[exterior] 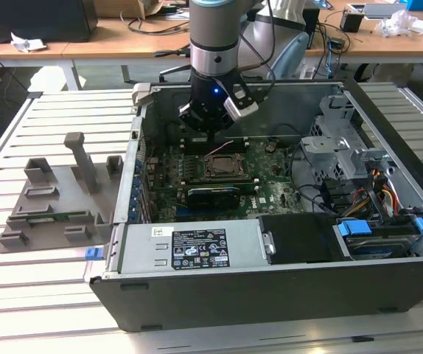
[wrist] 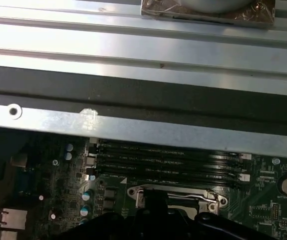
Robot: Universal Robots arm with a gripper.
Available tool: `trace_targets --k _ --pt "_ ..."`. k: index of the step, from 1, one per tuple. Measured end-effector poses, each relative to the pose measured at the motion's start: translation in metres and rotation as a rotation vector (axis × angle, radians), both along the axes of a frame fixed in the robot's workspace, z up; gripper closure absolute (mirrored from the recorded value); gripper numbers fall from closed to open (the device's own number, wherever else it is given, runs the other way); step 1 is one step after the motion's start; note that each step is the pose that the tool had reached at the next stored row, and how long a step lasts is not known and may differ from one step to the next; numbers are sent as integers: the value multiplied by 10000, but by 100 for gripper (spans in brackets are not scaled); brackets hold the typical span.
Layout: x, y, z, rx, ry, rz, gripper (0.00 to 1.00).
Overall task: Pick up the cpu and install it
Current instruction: 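Install the first cpu locking lever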
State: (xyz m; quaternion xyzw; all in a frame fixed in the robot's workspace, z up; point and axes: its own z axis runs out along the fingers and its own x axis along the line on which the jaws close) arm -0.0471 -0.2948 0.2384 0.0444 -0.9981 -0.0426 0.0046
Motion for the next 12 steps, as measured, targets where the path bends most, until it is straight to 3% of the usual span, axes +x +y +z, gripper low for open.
trace_targets --k 8,12 --pt "26 97 -67 0 0 37 89" --pt "50 141 -136 2 -1 53 89"
